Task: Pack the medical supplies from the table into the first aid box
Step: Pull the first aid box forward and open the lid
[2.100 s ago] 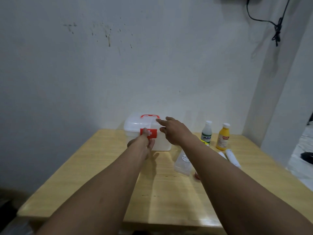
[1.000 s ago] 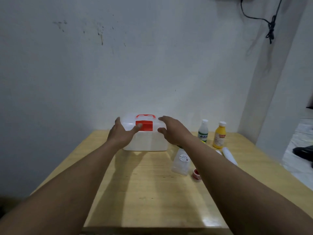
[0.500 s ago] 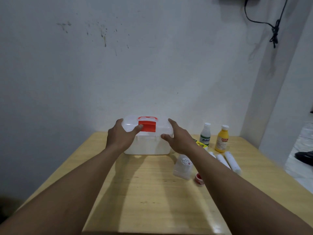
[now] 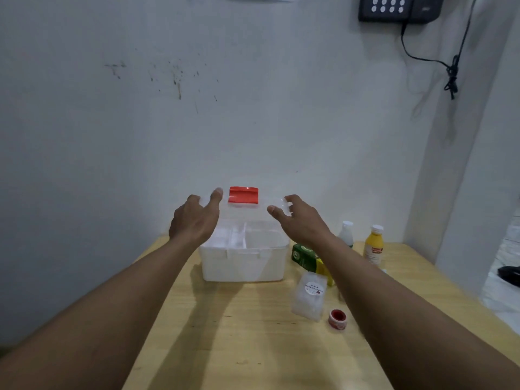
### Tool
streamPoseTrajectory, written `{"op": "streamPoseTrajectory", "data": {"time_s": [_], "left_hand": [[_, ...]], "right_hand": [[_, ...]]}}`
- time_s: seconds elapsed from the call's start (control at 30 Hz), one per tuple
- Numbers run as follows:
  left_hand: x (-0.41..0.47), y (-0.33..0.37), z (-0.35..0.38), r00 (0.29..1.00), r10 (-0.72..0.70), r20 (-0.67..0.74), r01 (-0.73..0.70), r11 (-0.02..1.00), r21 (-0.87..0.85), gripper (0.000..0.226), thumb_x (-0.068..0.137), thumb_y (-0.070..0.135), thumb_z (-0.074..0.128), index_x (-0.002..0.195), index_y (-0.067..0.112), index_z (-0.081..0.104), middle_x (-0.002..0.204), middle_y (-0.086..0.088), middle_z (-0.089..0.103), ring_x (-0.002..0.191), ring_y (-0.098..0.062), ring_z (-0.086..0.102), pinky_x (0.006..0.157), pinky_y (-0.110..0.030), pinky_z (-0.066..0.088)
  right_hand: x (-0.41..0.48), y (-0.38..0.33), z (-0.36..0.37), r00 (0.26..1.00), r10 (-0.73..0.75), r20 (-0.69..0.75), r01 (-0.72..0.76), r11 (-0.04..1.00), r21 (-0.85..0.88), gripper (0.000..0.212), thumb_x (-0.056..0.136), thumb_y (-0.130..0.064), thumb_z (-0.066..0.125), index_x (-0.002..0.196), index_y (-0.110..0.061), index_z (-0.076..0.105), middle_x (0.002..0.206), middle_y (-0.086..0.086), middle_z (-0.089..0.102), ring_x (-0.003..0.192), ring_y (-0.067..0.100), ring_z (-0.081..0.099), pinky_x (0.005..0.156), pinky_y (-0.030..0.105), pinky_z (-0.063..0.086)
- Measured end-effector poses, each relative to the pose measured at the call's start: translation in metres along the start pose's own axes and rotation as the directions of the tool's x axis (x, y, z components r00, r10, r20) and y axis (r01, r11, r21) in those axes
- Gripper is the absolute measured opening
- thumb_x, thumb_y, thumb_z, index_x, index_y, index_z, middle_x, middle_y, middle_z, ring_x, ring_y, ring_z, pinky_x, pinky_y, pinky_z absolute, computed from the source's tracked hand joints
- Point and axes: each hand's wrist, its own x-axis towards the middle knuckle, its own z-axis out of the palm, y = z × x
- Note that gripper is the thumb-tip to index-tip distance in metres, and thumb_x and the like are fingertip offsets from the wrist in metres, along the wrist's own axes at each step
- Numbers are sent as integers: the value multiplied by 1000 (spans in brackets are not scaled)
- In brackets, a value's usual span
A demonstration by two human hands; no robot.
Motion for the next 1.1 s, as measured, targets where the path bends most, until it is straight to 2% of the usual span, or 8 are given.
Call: {"op": "streamPoseTrajectory", "data": {"time_s": [0.17, 0.27, 0.47, 0.53, 0.63, 0.77, 0.93, 1.1], "left_hand": [[16, 3, 6, 997, -18, -78, 18, 1000, -2, 36, 96, 27, 31, 102, 6, 60, 112, -16, 64, 91, -32, 54, 76, -36, 40], [27, 3, 11, 994, -31, -101, 25, 998, -60, 36, 98, 23, 37, 123, 10, 60, 125, -13, 62, 105, -33, 57, 82, -33, 40], [47, 1, 23, 995, -20, -100, -1, 978, -207, 34, 105, 28, 37, 132, 17, 54, 124, -9, 61, 90, -22, 50, 75, -31, 39], [55, 1, 27, 995, -6, -97, -14, 978, -207, 35, 105, 26, 38, 135, 16, 55, 131, -10, 60, 99, -26, 55, 78, -30, 40], [66, 2, 33, 996, -38, -79, 21, 979, -205, 38, 102, 20, 42, 138, 15, 53, 139, -8, 56, 120, -31, 55, 89, -30, 42], [72, 3, 40, 998, -57, -25, 50, 975, -217, 47, 97, 11, 45, 144, 16, 48, 142, -8, 53, 121, -31, 56, 89, -28, 42], [76, 8, 47, 996, -93, 14, 94, 969, -226, 55, 97, 12, 44, 151, 19, 36, 151, -8, 44, 127, -31, 51, 84, -30, 41], [78, 10, 50, 994, -102, 35, 107, 969, -224, 56, 97, 13, 46, 151, 17, 35, 152, -6, 42, 131, -30, 48, 85, -29, 36]], "right_hand": [[19, -5, 0, 999, 35, -30, -33, 997, 65, 74, 90, -66, 49, 144, -16, 43, 145, 6, 51, 128, 25, 51, 88, 31, 39], [31, -8, 1, 996, 72, -46, -66, 992, 107, 74, 91, -66, 49, 144, -16, 42, 145, 8, 51, 129, 27, 50, 89, 31, 38], [46, -11, 6, 988, 139, -69, -117, 959, 257, 53, 97, -54, 49, 132, -18, 35, 138, 16, 53, 116, 26, 54, 84, 32, 36], [49, -8, 8, 987, 140, -78, -116, 961, 253, 46, 99, -44, 49, 137, -21, 36, 138, 15, 54, 119, 27, 55, 85, 31, 36], [54, -1, 12, 990, 126, -64, -111, 974, 199, 53, 99, -29, 52, 147, -29, 30, 131, 13, 59, 97, 19, 59, 83, 31, 38], [56, 9, 18, 990, 141, -17, -135, 973, 187, 67, 97, -22, 54, 155, -24, 21, 151, 13, 44, 132, 28, 48, 92, 30, 36], [61, 14, 21, 986, 165, 15, -165, 970, 178, 69, 95, -18, 56, 155, -22, 21, 144, 10, 50, 108, 21, 54, 87, 30, 43], [64, 18, 24, 981, 188, 36, -192, 963, 187, 76, 94, -17, 59, 157, -22, 16, 143, 9, 52, 124, 28, 54, 84, 29, 41]]}}
